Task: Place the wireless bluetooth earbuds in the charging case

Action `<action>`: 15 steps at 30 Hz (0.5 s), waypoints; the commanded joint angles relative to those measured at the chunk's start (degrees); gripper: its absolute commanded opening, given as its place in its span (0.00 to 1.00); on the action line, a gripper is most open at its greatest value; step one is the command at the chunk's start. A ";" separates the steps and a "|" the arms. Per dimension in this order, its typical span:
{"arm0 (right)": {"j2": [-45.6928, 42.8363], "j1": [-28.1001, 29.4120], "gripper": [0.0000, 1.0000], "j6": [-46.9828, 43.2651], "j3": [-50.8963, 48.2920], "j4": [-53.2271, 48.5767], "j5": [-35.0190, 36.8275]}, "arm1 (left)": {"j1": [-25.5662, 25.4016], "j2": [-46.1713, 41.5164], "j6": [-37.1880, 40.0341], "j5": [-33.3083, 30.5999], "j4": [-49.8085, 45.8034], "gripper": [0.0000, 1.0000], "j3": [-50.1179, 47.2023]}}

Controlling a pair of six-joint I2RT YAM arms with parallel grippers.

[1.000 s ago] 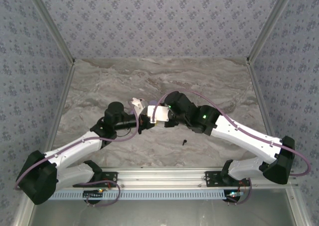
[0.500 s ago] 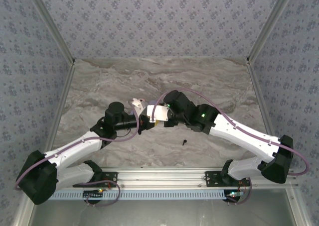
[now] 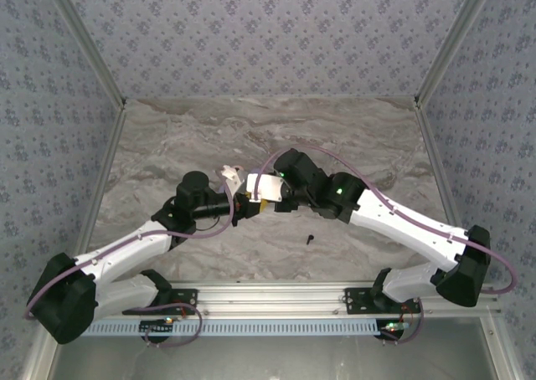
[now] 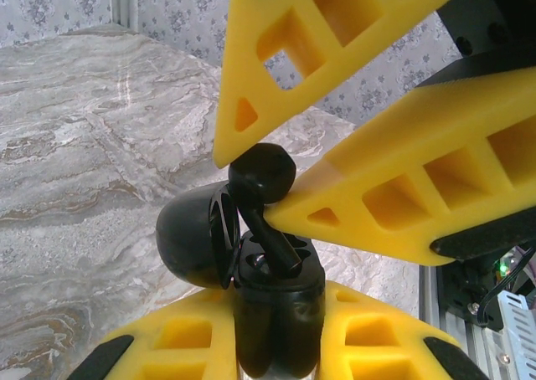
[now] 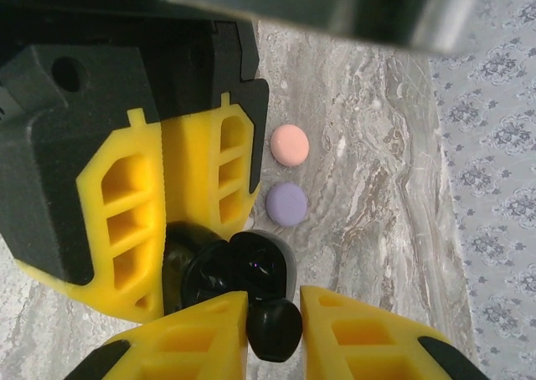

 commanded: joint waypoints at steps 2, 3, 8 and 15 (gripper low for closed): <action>0.72 0.31 0.24 1.30 1.67 -3.48 -3.97 | -0.13 0.14 0.88 -0.06 3.40 0.00 3.29; 0.70 0.29 0.24 1.10 1.76 -3.71 -3.99 | -0.13 0.15 0.90 -0.07 3.42 0.00 3.27; 0.65 0.31 0.24 1.34 2.19 -4.36 -4.84 | -0.17 0.42 0.89 0.13 3.68 0.00 3.33; 2.66 0.31 0.24 3.52 4.21 -6.45 -6.92 | -0.16 0.41 0.92 0.04 3.75 0.00 3.48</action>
